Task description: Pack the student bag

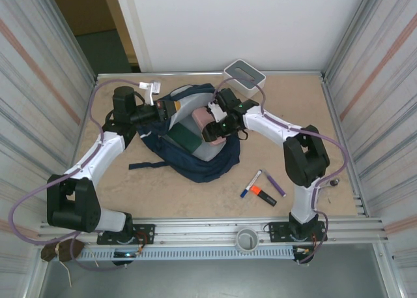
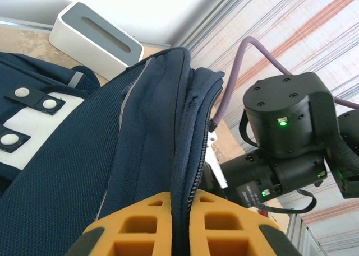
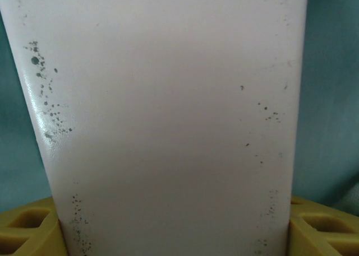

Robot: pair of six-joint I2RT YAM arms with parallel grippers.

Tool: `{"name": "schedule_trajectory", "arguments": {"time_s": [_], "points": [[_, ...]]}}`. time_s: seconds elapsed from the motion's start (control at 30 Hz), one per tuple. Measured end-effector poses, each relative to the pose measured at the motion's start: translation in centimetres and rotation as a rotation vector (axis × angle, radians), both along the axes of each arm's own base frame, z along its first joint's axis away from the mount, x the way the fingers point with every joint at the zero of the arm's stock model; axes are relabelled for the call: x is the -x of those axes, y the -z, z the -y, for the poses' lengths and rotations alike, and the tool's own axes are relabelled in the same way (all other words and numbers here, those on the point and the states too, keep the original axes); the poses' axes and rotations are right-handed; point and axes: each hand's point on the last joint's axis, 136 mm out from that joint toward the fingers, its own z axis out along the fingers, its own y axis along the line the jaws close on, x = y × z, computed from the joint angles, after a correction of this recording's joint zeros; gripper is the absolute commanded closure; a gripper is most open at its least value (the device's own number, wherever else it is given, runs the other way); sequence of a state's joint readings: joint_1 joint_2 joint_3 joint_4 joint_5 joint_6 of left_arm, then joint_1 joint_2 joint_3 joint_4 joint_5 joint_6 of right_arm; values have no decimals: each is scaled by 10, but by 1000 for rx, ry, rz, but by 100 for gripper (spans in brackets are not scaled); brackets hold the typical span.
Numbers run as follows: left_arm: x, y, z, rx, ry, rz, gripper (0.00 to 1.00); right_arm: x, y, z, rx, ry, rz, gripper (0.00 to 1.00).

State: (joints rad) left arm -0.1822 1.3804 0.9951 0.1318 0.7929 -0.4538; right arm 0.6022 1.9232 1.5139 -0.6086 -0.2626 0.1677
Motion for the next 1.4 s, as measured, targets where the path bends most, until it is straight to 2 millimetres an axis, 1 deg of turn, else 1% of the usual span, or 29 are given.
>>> {"name": "schedule_trajectory", "arguments": {"time_s": [0.07, 0.17, 0.23, 0.27, 0.33, 0.43, 0.5, 0.6, 0.7, 0.77, 0.87, 0.97, 1.07, 1.13, 1.27, 1.4], "points": [[0, 0, 0, 0, 0, 0, 100, -2, 2, -1, -6, 16, -3, 20], [0, 0, 0, 2, -1, -4, 100, -11, -3, -7, -41, 46, 20, 14], [0, 0, 0, 2, -1, -5, 100, -15, -3, -10, -61, 60, 36, 13], [0, 0, 0, 2, -1, -5, 100, -14, 0, -9, -65, 68, 35, 13], [0, 0, 0, 3, -1, -6, 100, -8, 9, -5, -60, 78, 20, 14], [0, 0, 0, 4, -1, -6, 100, 8, 17, 7, -52, 97, 2, 16], [0, 0, 0, 4, -1, -6, 100, 23, 14, 16, -55, 109, 11, 18], [0, 0, 0, 4, -1, -6, 100, 42, 0, 24, -70, 122, 46, 19], [0, 0, 0, 3, -2, -7, 100, 57, -8, 21, -82, 115, 74, 22], [0, 0, 0, 3, -2, -7, 100, 64, -4, 16, -79, 106, 70, 27], [0, 0, 0, 3, -2, -7, 100, 70, 8, 8, -71, 96, 50, 37], [0, 0, 0, 3, -2, -7, 100, 71, 25, 1, -60, 98, 21, 43], [0, 0, 0, 3, -1, -7, 100, 70, 43, -1, -37, 106, -3, 45], [0, 0, 0, 3, -1, -7, 100, 67, 50, -1, -27, 117, -11, 46], [0, 0, 0, 3, -1, -7, 100, 58, 49, -6, -23, 133, 3, 47], [0, 0, 0, 3, 0, -7, 100, 42, 38, -16, -55, 142, 58, 47]]}}
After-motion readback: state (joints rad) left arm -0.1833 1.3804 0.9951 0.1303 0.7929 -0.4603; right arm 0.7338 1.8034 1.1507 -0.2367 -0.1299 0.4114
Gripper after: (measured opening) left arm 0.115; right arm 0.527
